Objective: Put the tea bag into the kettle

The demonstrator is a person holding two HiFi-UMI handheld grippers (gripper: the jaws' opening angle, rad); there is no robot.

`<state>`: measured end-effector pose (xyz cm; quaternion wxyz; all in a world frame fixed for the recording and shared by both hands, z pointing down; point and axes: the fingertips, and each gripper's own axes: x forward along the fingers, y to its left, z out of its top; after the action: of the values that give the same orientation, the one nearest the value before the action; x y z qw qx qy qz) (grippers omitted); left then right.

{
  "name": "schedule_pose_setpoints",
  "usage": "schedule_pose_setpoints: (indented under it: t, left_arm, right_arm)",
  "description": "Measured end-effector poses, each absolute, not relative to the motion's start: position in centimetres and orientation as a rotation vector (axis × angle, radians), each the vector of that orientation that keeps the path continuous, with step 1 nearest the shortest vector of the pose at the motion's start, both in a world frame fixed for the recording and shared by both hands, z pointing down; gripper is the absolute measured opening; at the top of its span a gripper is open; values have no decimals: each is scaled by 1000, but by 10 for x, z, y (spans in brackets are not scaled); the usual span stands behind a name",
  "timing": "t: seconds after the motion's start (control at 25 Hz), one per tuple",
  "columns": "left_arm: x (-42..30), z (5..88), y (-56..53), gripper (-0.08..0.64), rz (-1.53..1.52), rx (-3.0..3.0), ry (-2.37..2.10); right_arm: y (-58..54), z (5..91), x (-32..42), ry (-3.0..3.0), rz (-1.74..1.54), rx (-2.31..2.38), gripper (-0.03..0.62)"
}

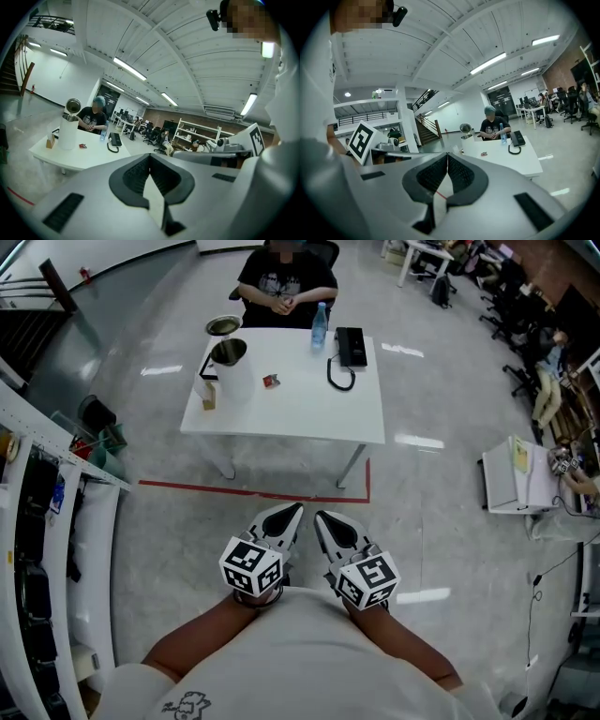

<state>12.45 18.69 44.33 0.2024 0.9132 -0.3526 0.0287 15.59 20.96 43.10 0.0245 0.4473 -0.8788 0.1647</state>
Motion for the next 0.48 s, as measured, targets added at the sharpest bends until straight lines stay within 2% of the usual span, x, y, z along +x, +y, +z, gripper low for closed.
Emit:
schedule_pose_setpoints:
  t: [0.48]
  left_arm:
    - [47,432,55,9,78,2559,-963]
  right_arm:
    - [80,425,75,-2707,535,1386,12]
